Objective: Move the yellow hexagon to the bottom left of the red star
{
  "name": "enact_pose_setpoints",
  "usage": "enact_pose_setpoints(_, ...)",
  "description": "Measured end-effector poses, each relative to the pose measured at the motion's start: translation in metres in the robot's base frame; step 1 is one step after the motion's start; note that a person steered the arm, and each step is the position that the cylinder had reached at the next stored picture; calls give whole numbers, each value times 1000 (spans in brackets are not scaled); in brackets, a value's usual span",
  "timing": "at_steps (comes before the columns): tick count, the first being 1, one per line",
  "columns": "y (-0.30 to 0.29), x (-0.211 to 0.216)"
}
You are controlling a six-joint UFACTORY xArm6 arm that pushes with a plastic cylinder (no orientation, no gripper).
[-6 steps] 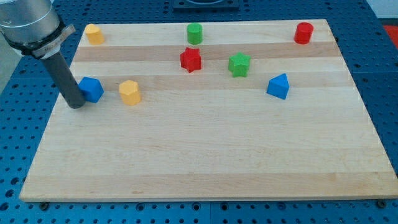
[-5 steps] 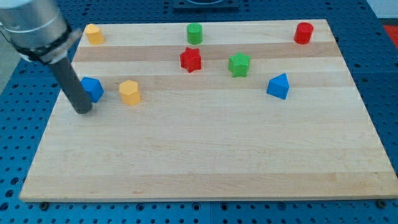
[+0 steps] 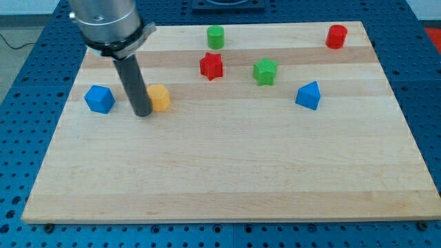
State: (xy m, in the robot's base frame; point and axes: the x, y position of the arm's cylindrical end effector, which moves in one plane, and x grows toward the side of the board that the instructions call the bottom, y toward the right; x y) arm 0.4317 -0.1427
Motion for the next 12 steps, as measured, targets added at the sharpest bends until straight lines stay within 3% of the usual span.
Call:
enact_pose_setpoints(3, 29, -2)
enact_pose_setpoints(5, 163, 1)
enact_pose_setpoints(9, 198, -15)
enact_pose_setpoints(11, 106, -18)
enact_pose_setpoints(12, 62, -47)
